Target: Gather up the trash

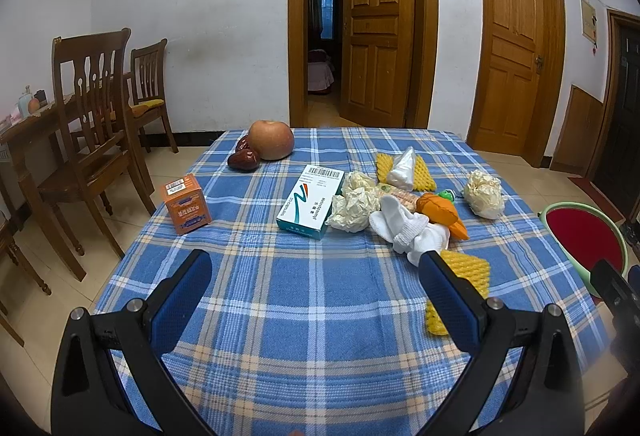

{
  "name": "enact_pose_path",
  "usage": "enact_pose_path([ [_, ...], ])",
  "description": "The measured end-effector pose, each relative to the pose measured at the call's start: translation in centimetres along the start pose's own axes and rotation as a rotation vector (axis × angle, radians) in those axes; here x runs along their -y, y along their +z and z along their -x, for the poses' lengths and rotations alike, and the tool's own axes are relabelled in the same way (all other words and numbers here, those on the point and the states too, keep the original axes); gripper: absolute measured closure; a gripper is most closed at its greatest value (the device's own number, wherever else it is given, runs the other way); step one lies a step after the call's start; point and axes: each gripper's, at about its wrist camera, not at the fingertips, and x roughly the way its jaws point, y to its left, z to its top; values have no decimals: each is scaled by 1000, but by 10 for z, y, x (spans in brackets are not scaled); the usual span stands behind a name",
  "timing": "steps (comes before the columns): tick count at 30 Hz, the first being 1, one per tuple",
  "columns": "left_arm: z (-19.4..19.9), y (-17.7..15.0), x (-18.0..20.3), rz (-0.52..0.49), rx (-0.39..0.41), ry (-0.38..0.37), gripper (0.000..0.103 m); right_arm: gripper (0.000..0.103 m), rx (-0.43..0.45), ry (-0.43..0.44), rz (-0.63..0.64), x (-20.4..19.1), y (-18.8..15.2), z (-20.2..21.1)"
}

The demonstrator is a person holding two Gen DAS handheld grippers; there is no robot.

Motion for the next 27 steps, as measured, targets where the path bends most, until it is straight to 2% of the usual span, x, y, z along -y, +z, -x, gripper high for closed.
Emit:
enact_pose_path([
  [27, 0, 0, 0, 1, 1, -1, 2, 0, -3, -1, 0, 0, -2, -1],
])
